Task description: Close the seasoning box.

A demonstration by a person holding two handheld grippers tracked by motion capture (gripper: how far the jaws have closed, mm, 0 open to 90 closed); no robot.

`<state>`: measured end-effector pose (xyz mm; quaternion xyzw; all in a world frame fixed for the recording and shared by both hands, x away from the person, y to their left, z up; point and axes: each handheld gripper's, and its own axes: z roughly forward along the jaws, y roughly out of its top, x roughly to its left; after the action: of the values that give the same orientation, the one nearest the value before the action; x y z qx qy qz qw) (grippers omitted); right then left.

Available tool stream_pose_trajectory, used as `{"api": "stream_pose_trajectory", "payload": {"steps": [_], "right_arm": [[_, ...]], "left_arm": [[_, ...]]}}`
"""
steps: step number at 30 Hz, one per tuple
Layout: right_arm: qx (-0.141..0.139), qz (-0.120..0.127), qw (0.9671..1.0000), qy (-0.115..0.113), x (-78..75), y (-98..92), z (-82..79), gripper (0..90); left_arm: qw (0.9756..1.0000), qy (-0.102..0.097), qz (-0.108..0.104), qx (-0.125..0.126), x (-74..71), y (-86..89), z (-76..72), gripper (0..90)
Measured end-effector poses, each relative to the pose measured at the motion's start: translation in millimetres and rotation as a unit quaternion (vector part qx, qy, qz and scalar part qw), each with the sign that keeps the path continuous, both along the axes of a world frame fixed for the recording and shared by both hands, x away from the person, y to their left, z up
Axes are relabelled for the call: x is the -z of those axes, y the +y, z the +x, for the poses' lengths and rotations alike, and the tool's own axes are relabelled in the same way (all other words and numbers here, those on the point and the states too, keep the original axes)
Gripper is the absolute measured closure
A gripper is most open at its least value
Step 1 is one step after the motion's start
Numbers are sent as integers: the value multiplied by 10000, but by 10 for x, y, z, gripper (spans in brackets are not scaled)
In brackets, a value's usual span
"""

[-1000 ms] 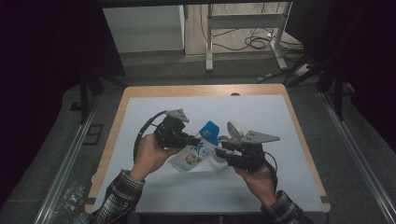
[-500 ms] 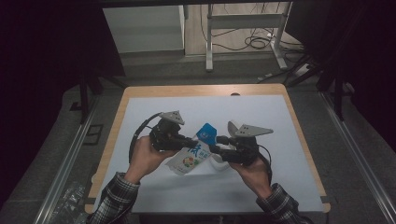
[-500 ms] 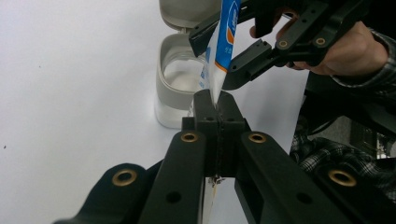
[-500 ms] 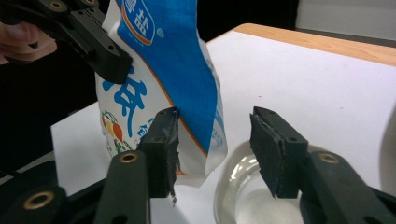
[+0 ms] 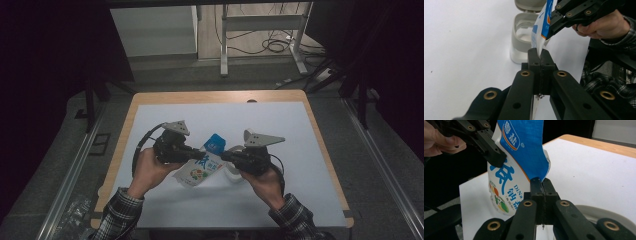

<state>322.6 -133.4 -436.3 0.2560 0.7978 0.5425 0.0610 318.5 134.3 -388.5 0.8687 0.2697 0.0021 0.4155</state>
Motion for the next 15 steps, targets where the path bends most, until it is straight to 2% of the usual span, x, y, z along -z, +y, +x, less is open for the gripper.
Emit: {"api": "stream_pose_trajectory", "payload": {"steps": [5,9,15], "right_arm": [[-37,21,9999,106,-23,26,16,897],[-75,70,9999,112,-63,46,19,897],[-110,-82,9999,21,-136,135,12,898]], "left_arm": [[9999,-39,-101,-52,64,66,8,890],[9996,-193,121,-179,120,68,1,835],[9990,-229,194,-322,239,81,21,783]]}}
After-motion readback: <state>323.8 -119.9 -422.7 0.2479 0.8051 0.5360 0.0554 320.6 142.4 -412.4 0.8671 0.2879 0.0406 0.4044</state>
